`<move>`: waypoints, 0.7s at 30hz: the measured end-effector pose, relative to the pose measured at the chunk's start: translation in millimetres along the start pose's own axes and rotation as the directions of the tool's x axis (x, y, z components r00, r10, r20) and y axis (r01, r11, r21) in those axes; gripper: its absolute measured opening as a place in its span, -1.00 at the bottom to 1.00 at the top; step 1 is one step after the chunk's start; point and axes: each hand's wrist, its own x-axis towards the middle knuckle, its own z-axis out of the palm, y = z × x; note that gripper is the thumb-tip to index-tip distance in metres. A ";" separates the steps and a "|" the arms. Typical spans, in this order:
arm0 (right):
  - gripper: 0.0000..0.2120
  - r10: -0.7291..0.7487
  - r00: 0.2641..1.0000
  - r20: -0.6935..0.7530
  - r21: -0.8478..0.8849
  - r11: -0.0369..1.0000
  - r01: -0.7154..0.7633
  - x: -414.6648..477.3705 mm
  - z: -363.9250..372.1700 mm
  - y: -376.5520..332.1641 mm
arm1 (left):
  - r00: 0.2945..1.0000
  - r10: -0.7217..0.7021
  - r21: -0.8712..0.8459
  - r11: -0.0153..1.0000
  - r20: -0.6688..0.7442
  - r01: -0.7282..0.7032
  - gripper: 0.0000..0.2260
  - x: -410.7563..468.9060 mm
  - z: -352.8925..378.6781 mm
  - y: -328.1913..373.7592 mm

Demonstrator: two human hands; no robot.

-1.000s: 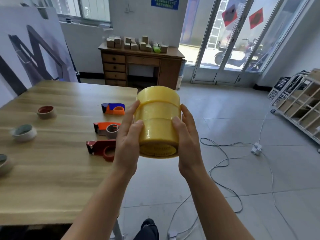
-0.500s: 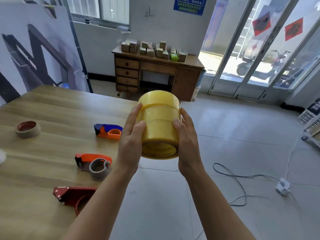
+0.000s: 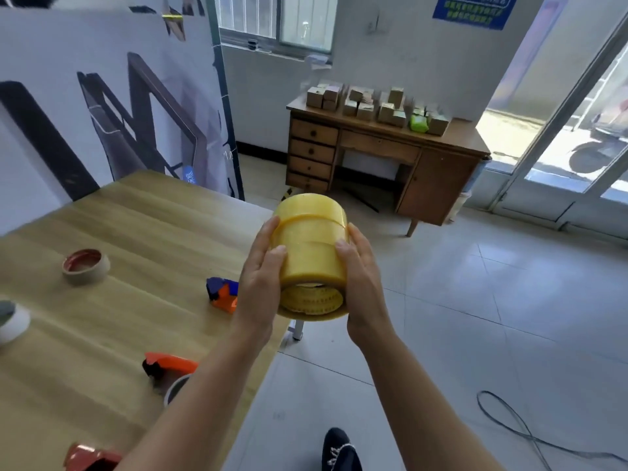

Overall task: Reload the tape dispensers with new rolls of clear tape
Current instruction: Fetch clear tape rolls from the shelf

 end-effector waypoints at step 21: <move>-0.79 0.608 0.704 0.367 -0.467 0.775 -0.426 336.3 41.6 105.7 | 0.701 -0.538 -0.259 0.842 -0.468 0.473 -0.68 261.2 19.1 -116.0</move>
